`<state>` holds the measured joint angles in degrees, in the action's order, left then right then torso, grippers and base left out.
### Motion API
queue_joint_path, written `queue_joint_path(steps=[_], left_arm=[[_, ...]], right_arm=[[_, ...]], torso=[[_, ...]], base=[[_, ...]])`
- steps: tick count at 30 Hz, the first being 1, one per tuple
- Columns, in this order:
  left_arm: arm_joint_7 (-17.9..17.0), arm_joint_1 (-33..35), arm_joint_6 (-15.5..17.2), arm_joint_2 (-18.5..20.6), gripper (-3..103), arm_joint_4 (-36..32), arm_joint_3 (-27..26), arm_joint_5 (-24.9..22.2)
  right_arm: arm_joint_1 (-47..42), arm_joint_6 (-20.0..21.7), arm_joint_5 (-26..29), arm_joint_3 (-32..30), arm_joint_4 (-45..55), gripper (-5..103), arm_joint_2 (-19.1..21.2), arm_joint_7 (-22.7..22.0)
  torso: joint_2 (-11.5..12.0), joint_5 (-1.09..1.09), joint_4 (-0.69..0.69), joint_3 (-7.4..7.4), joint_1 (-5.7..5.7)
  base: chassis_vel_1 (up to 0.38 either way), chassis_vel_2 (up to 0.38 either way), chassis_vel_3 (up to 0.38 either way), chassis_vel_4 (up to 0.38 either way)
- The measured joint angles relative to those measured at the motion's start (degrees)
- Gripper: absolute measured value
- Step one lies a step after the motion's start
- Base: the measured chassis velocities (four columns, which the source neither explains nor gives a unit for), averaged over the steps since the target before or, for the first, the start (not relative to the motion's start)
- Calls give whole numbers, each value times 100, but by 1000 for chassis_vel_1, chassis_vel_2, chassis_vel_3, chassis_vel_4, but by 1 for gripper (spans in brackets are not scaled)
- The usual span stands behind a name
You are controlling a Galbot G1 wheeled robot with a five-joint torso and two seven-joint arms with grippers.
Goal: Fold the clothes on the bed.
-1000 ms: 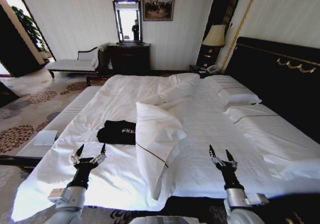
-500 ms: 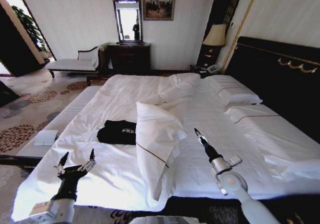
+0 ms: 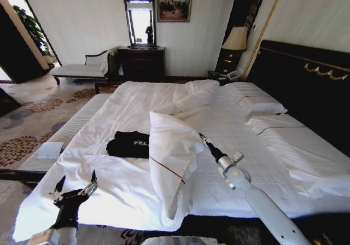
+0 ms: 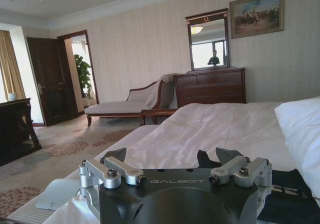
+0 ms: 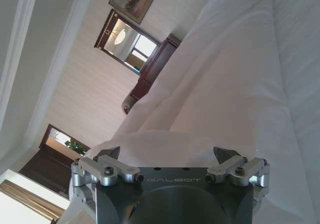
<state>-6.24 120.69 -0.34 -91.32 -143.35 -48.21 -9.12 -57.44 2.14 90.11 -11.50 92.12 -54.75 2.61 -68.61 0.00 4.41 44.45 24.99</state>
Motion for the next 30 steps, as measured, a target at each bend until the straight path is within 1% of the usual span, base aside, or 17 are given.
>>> queue_joint_path(steps=[3, 6, 7, 10, 12, 18, 21, 25, 28, 29, 30], left_arm=[[-22, -18, 8, -28, 100, 2, 59, 77], [-35, -23, 7, -79, 100, 5, 110, 133], [-35, -23, 7, -79, 100, 5, 110, 133], [-52, -26, -8, -81, 100, 7, 105, 149], [-61, -38, -10, -81, 100, 8, 97, 148], [-74, -45, -23, -81, 100, 9, 95, 151], [-80, -34, -75, -81, 100, 10, 95, 167], [-92, -5, -138, -81, 100, 10, 79, 171], [-99, 15, -178, -81, 100, 10, 52, 165], [-102, 32, -209, -81, 100, 10, 34, 155], [-105, 49, -236, -81, 100, 10, 22, 147]], right_arm=[[148, -2, 25, 103, -189, 100, -48, 51], [337, -85, 219, 206, -342, 100, -127, 268], [337, -85, 219, 206, -342, 100, -127, 268], [528, -329, 407, 345, -386, 100, -229, 499], [621, -380, 457, 432, -388, 100, -277, 580], [789, -346, 355, 676, -474, 100, -331, 674], [943, -270, 219, 880, -604, 100, -362, 739], [1102, -281, 199, 1023, -700, 100, -414, 816], [1164, -355, 230, 1089, -723, 100, -448, 915], [1196, -398, 232, 1131, -737, 103, -464, 1061], [1210, -427, 208, 1163, -749, 101, -471, 1170]], torso=[[0, 0, 1, 0, 0], [0, 0, 1, 0, 0], [0, 0, 1, 0, 0], [0, 0, 1, 0, 0], [0, -1, 1, 0, 0], [0, 0, 1, 0, 0], [0, 0, 1, 0, 0], [0, -1, 1, 0, 0], [0, 0, 1, 0, 0], [0, 0, 0, 0, 0], [0, 0, 0, 0, 0]], base=[[0, 0, 0, 0], [0, 0, 0, 0], [0, 0, 0, 0], [0, 0, 0, 0], [0, 0, 0, 0], [0, 0, 0, 0], [0, 0, 0, 0], [0, 0, 0, 0], [0, 0, 0, 0], [0, 0, 0, 0], [0, 0, 0, 0]])
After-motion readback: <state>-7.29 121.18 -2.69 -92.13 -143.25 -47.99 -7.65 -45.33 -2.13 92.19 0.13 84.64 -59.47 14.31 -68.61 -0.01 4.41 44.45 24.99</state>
